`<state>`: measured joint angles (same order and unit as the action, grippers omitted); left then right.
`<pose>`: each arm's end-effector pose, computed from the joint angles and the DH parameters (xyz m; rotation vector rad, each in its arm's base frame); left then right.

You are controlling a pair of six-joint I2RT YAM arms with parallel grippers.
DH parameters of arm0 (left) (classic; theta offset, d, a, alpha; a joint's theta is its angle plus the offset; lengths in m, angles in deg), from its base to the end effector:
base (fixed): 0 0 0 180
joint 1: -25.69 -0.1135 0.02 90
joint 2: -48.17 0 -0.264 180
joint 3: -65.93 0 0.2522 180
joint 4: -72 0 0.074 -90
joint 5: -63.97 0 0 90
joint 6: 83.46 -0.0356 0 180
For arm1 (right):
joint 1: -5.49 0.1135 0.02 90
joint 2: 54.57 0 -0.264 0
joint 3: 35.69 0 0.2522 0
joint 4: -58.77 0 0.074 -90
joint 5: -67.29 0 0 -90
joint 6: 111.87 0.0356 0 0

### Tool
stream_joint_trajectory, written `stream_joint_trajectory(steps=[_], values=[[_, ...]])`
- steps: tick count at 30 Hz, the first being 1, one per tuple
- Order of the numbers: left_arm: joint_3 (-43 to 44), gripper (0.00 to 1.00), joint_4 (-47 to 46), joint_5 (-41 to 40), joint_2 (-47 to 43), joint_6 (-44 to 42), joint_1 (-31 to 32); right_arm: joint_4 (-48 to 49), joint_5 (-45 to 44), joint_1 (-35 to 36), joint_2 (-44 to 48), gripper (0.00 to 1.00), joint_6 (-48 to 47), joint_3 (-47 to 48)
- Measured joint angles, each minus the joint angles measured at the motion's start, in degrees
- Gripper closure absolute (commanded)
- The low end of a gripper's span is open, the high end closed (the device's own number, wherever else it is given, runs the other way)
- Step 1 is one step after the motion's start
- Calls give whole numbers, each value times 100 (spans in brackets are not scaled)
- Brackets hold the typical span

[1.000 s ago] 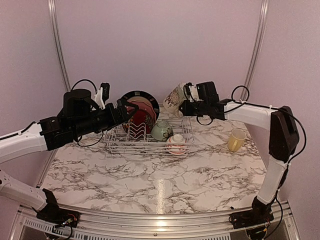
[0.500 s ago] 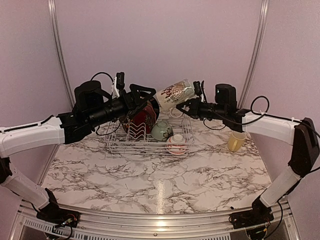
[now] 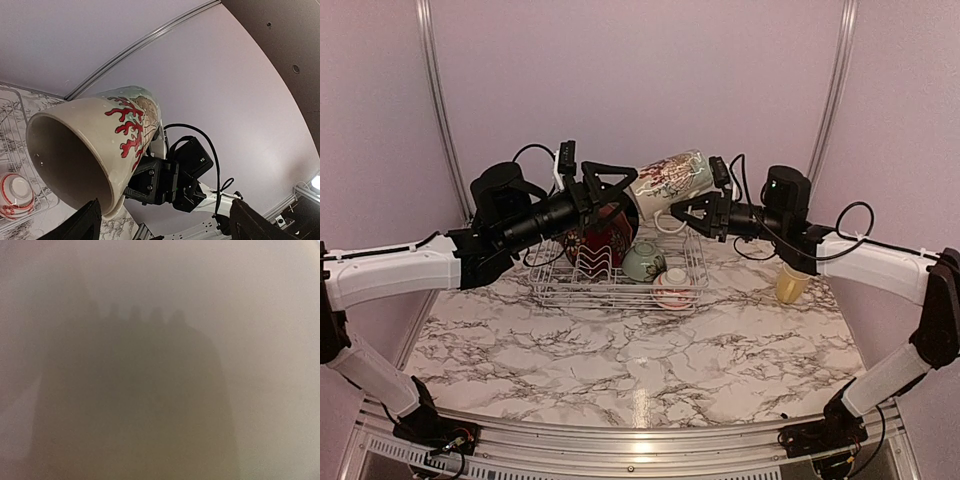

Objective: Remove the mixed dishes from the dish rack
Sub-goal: Pass from the right arm to the left

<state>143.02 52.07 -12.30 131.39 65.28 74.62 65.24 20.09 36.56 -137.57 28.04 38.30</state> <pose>0.2203 -0.2657 0.3746 0.1045 1.5633 -1.7046 0.2761 0.1946 0.3316 -0.3649 1.8545 1.6268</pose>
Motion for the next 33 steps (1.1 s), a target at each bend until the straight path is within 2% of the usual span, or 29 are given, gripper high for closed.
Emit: stream_joint_trajectory(steps=[16,26,33], values=[[-22,40,-413,151,2,238,-22,533,330,446,-153,100,459,0],[-203,55,-1296,122,304,907,-98,809,542,570,-192,100,612,0],[-245,67,-1419,120,393,1075,-127,890,584,573,-249,100,649,0]])
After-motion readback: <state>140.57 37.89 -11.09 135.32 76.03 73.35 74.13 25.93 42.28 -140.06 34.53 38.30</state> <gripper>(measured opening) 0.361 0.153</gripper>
